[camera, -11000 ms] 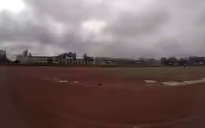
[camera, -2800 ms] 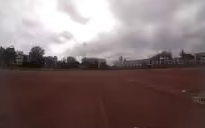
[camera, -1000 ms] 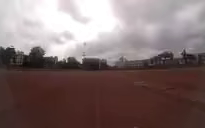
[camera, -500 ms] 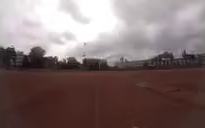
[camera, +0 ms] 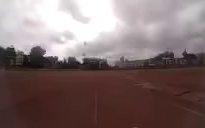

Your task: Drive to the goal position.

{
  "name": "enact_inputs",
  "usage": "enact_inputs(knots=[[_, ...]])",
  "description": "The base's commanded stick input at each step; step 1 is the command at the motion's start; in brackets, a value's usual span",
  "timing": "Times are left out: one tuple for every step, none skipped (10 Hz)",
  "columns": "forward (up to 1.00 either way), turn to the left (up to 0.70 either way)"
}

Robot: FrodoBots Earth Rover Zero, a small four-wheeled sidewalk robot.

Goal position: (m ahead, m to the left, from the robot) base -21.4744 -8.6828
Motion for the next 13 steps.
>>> enact_inputs(knots=[[0.7,0.0],[0.7,0.0],[0.7,0.0],[0.7,0.0],[0.7,0.0],[0.7,0.0],[0.7,0.0],[0.7,0.0],[0.7,0.0],[0.7,0.0],[0.7,0.0],[0.7,0.0],[0.7,0.0]])
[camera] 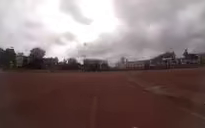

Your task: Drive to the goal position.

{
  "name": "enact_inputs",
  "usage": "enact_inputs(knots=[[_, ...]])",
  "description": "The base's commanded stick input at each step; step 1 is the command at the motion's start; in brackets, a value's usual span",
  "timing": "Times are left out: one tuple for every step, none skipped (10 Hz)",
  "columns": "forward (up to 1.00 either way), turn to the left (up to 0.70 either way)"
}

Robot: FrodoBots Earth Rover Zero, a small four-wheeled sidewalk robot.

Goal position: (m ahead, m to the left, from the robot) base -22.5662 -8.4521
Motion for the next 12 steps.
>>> enact_inputs(knots=[[0.7,0.0],[0.7,0.0],[0.67,0.0],[0.28,0.0],[0.0,-0.04],[0.0,-0.2],[0.0,-0.38],[0.0,-0.59],[0.0,-0.7],[0.0,-0.7],[0.0,-0.7],[0.0,-0.7]])
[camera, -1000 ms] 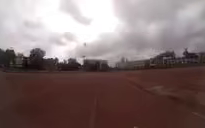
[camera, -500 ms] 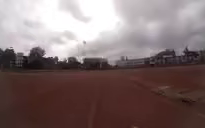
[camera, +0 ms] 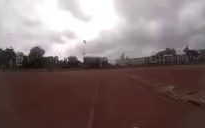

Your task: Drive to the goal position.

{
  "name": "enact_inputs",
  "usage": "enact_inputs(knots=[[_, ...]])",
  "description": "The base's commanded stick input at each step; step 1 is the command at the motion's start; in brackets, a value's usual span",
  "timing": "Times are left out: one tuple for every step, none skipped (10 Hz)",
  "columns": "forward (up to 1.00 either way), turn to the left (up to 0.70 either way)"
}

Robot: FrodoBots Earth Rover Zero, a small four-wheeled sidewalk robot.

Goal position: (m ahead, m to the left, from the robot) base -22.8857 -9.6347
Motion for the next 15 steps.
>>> enact_inputs(knots=[[0.0,-0.7],[0.0,-0.7],[0.0,-0.7],[0.0,-0.7],[0.0,-0.7],[0.0,-0.7],[0.0,-0.7],[0.0,-0.7],[0.0,-0.7],[0.0,-0.7],[0.0,-0.7],[0.0,-0.7],[0.0,-0.7],[0.0,-0.7],[0.0,-0.7]])
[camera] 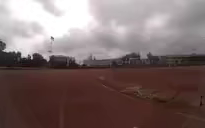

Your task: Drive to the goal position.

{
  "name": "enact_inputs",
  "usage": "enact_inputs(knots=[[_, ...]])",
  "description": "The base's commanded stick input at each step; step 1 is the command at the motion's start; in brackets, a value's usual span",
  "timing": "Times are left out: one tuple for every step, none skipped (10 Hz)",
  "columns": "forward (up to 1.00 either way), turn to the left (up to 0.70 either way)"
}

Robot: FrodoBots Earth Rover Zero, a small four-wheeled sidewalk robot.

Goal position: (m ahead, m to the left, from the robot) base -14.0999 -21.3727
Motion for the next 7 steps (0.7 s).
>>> enact_inputs(knots=[[0.0,-0.7],[0.0,-0.7],[0.0,-0.7],[0.0,-0.7],[0.0,-0.7],[0.0,-0.7],[0.0,-0.7]])
